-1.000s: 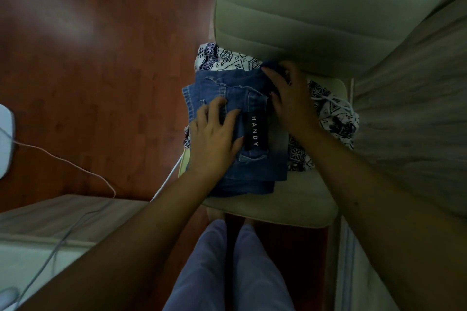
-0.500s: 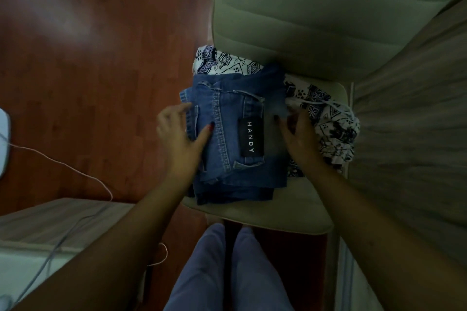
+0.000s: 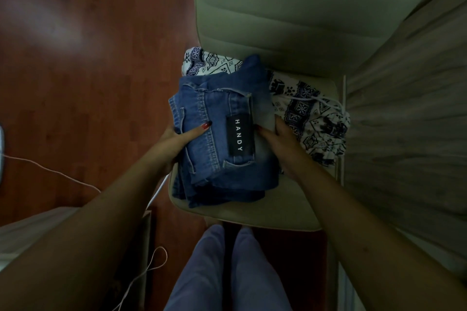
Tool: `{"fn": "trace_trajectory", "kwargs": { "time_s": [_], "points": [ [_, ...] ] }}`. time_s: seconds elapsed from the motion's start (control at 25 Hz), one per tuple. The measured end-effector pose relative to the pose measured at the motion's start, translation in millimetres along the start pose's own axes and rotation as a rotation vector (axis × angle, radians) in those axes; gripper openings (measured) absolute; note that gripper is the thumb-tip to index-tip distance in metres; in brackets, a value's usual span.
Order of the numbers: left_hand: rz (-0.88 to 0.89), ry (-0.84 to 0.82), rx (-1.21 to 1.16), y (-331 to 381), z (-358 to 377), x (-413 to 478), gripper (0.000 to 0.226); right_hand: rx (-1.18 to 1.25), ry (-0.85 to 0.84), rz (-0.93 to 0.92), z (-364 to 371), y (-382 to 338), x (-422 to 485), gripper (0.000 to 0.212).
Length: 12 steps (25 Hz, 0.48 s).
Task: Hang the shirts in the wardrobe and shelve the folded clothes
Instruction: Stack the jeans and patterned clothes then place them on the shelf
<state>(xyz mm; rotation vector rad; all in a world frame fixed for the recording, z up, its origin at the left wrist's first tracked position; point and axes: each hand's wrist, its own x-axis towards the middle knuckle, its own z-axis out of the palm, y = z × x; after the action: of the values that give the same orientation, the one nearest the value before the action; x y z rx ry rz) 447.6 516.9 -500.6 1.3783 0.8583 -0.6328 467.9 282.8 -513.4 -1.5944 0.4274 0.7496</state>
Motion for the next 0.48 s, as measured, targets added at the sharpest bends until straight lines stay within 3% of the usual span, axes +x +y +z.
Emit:
{"fn": "trace_trajectory", "kwargs": {
  "time_s": [0.08,0.16,0.24,0.36,0.48],
  "points": [
    [0.046,0.011,0.014,-0.6,1.4,0.9,0.057,-0.25,0.194,-0.173,-15.5,5.9,3.4,0.026],
    [0.029,0.029,0.032,0.1,1.8,1.8,0.056,-0.55,0.586,-0.304,-41.1,16.3,10.0,0.029],
    [0.009,0.029,0.027,0.5,1.4,2.9,0.048,-0.652,0.905,-0.164,-67.0,19.7,9.8,0.049],
    [-0.016,0.024,0.007,-1.5,1.2,6.3,0.044,-0.427,0.895,0.247,-91.3,34.0,8.2,0.092],
    [-0.065,0.017,-0.015,-3.7,-2.4,9.9,0.046,-0.013,0.746,0.319,-99.1,53.1,4.0,0.107]
  ]
}}
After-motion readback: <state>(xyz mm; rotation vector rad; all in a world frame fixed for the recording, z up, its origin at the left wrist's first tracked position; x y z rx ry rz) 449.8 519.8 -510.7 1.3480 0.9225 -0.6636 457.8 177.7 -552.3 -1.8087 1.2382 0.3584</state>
